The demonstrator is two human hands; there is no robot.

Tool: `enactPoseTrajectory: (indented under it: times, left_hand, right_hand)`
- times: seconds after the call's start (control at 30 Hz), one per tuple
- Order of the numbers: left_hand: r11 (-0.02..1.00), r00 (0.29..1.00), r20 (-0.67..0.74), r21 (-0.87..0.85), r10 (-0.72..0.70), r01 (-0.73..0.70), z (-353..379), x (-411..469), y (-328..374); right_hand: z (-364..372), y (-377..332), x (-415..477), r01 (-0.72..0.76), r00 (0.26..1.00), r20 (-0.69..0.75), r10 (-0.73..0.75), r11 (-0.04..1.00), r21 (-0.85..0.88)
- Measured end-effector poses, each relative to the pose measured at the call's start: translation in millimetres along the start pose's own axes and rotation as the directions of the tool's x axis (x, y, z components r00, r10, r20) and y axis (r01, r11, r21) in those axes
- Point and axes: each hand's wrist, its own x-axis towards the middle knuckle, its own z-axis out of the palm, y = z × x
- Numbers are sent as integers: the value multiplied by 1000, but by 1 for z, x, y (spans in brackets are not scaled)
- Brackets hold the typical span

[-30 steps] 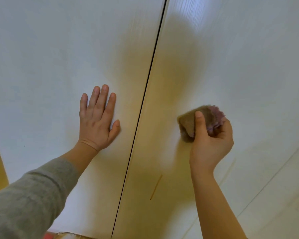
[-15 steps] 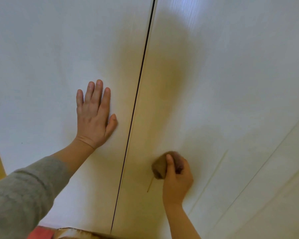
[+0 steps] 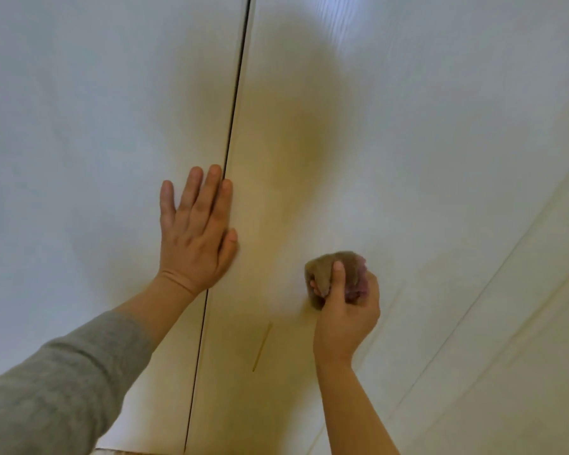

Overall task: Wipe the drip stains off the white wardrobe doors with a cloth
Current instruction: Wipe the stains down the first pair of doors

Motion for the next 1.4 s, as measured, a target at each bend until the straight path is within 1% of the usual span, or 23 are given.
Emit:
enactPoseTrajectory:
  times: [0.1,0.17,0.23,0.33,0.4,0.47,0.57,0.63,0.73,0.83,0.87,0.9,1.0,1.07,1.13,1.17,1.23,1.27,1.33,1.4]
  left_hand:
    - [1000,1000,-5,14,7,-6,0,0,-1]
    - [1000,1000,4,22,1,-1,0,-1,-2]
    - [1000,1000,9,23,2,-2,-1,0,-1]
    - [1000,1000,15,23,2,-2,-1,-1,-1]
    - [1000,1000,13,28,2,-2,-1,0,-1]
    - [1000,1000,4,26,1,-2,0,0,-1]
    - [1000,1000,-2,19,4,-4,0,0,0]
    - [1000,1000,-5,25,3,-3,1,0,0]
    - [999,1000,-13,35,6,-6,2,0,-1]
    - [1000,1000,-8,27,12,-12,1,0,-2]
    - [1000,1000,-10,21,13,-13,1,0,-1]
    - [1000,1000,-8,19,10,-10,1,0,-1]
    - [1000,1000,-10,27,4,-4,1,0,-2]
    - [1000,1000,-12,21,3,-3,1,-1,-2]
    - [1000,1000,-18,21,5,-5,1,-1,-1]
    - [1000,1000,-19,24,6,-5,1,-2,-1]
    - [1000,1000,-18,26,7,-7,2,-2,0]
    - [1000,1000,-17,27,8,-7,1,-1,0]
    - [1000,1000,-12,26,4,-4,1,0,-1]
    - [1000,1000,-14,28,7,-7,1,-1,-1]
  right_hand:
    - [-29,37,-37,-174,984,40,175,984,-38]
    - [-37,38,-43,-240,970,19,242,968,-76]
    - [-32,19,-27,-211,977,-44,209,976,-50]
    - [-12,-27,23,-56,994,-92,65,993,102]
    - [-1,-45,56,-26,994,-99,43,985,171]
    - [4,-48,77,-13,995,-91,30,982,189]
    - [-2,-35,65,12,997,-79,-5,995,99]
    - [-16,-9,37,-33,995,-98,35,999,24]
    - [-46,33,-6,-180,981,-87,172,979,-91]
    - [-61,45,-20,-310,948,-106,300,945,-102]
    - [-61,40,-16,-315,945,-115,305,946,-79]
    - [-56,28,-8,-278,955,-122,269,959,-56]
    - [-39,-19,36,-58,989,-132,65,997,54]
    - [-29,-40,71,-15,989,-142,32,992,122]
    - [-24,-46,94,-32,988,-140,57,984,176]
    - [-23,-47,97,-5,989,-145,29,987,159]
    - [-25,-37,85,42,983,-180,-29,997,68]
    - [-30,-26,73,37,980,-196,-29,999,38]
    - [-45,5,44,-44,982,-183,40,999,-14]
    - [-66,34,15,-156,976,-171,136,981,-114]
